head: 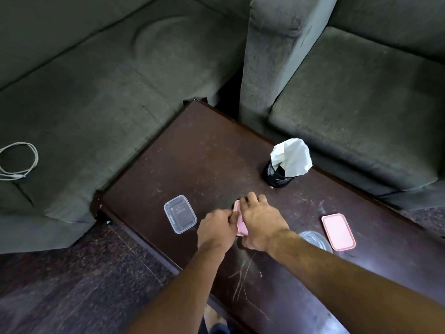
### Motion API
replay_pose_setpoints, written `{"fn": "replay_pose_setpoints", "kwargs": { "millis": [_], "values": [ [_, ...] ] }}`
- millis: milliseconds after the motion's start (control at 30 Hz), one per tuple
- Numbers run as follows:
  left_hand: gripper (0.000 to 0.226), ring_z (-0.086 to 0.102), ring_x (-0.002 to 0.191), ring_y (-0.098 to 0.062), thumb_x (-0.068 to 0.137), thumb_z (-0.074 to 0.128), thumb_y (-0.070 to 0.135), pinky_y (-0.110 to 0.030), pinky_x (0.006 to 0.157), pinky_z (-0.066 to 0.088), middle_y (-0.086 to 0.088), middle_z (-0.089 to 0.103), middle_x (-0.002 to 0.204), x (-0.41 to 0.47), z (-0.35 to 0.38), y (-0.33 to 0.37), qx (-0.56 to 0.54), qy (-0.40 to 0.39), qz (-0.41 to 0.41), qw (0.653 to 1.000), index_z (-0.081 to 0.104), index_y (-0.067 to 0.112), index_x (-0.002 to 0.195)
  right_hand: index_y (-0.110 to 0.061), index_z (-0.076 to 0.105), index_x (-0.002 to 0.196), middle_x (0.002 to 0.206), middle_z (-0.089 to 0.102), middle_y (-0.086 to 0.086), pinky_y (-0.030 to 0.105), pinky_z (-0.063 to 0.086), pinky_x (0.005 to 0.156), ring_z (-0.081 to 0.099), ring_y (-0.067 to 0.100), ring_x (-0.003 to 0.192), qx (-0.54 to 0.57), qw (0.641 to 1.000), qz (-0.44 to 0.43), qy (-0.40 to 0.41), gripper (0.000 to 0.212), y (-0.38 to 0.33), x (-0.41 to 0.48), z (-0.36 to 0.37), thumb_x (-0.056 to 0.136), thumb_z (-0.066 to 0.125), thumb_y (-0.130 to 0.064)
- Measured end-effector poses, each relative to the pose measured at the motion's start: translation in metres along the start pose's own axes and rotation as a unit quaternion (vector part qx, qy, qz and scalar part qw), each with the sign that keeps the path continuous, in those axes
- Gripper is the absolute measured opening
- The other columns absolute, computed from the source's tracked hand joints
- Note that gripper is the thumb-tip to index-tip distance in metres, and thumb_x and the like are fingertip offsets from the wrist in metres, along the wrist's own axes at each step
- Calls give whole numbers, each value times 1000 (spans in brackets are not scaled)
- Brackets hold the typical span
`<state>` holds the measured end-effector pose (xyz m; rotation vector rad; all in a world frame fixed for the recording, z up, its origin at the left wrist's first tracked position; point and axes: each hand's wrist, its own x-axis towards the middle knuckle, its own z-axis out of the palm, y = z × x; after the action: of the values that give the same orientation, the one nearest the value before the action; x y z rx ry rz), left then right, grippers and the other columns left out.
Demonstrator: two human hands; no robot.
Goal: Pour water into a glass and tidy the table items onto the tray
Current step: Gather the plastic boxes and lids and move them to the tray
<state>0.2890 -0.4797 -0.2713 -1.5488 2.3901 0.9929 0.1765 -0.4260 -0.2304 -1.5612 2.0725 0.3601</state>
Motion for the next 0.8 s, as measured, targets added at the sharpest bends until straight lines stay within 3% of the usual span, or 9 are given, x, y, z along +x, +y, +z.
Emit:
{"fn": "replay_pose_setpoints", "kwargs": {
  "millis": [167, 367, 500, 633, 733, 800],
  "values": [
    [30, 68, 89, -30, 98, 54, 43, -39, 76, 56, -6, 75, 92, 2, -4, 0, -65, -24, -50, 996, 75, 22, 98, -1, 28, 149, 133, 34, 12, 32, 57, 83, 43, 27, 115, -19, 1000, 20, -16, 88, -6, 2, 0, 80, 79, -22],
    [24, 72, 81, -27, 94, 60, 42, -42, 77, 60, -6, 76, 84, 12, -10, 2, -82, -71, -98, 989, 77, 26, 92, 2, 22, 153, 137, 32, 16, 37, 56, 87, 41, 34, 119, -10, 999, 26, -29, 77, -12, 6, 2, 91, 66, -14],
    [27, 70, 87, -28, 95, 58, 45, -39, 78, 58, -5, 75, 90, 12, -8, 5, -42, -63, -92, 993, 76, 25, 96, 3, 3, 158, 145, 31, 16, 37, 50, 94, 39, 33, 124, -8, 1000, 16, -11, 96, -3, 4, 6, 91, 68, -24],
    [28, 66, 98, -36, 96, 56, 43, -33, 72, 47, -10, 74, 100, 10, -2, 4, -2, -34, -62, 998, 73, 21, 99, -4, 16, 156, 146, 34, 13, 37, 46, 100, 43, 32, 129, 43, 998, 24, -28, 99, 4, 2, 0, 81, 78, -21],
    [29, 65, 91, -32, 99, 50, 38, -36, 70, 48, -6, 70, 95, 10, -3, 2, 46, -25, 17, 998, 70, 18, 93, -3, 27, 150, 141, 38, 14, 37, 50, 92, 48, 33, 124, 58, 997, 38, -21, 91, 1, 2, -2, 77, 79, -19],
    [28, 62, 86, -29, 100, 48, 34, -35, 67, 40, -1, 62, 87, 9, -7, 0, 58, 3, 64, 996, 68, 18, 89, -4, 34, 144, 135, 41, 13, 37, 52, 89, 50, 32, 120, 63, 996, 57, 1, 87, -5, -1, -3, 75, 82, -27]
  ]
}}
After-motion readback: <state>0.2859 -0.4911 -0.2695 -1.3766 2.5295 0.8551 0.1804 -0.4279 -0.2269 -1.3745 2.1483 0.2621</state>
